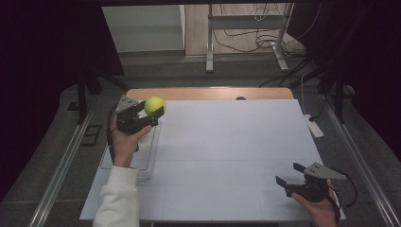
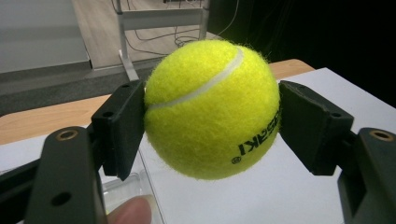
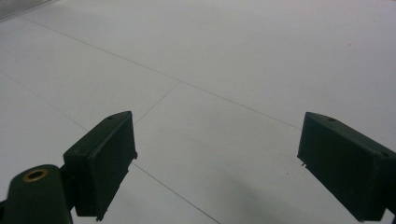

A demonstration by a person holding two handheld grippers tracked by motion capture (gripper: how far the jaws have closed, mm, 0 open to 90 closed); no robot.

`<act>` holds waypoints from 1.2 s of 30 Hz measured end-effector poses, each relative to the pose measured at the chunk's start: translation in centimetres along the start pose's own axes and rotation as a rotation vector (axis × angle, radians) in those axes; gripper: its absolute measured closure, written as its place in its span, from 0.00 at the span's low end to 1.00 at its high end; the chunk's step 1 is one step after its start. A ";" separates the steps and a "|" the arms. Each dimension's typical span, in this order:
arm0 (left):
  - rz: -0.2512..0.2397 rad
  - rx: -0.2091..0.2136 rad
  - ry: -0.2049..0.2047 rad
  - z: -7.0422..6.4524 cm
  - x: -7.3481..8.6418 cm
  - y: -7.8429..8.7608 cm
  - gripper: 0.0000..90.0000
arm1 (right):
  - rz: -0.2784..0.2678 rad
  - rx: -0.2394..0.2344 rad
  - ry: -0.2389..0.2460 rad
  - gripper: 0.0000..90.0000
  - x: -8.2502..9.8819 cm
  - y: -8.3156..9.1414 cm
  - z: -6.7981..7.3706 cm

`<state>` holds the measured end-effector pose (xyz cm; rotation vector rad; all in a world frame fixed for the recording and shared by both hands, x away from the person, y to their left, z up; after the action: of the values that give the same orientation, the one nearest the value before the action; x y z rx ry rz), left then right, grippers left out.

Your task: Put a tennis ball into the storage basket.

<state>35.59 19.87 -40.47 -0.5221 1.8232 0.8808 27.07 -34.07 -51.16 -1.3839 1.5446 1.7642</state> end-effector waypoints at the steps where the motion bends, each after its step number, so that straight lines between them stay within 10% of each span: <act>1: 0.005 0.000 -0.002 0.0 0.0 0.0 0.31 | 0.002 0.003 -0.002 0.13 0.0 0.0 0.0; 36: 0.028 -0.040 0.027 1.2 1.1 3.1 0.31 | 0.004 0.008 -0.003 0.13 0.0 0.1 0.0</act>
<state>33.73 22.84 -40.71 -0.5370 1.8446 0.9356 27.04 -34.13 -51.14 -1.3741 1.5524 1.7599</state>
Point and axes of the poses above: each handheld gripper's, and its own axes: y roughly backward along the jaws, x roughly out of its underside, z roughly to its left, the point moved 1 cm from there along -y, roughly forward along the jaws, and after that the axes turned 15 degrees about x, right-handed, at the moved point
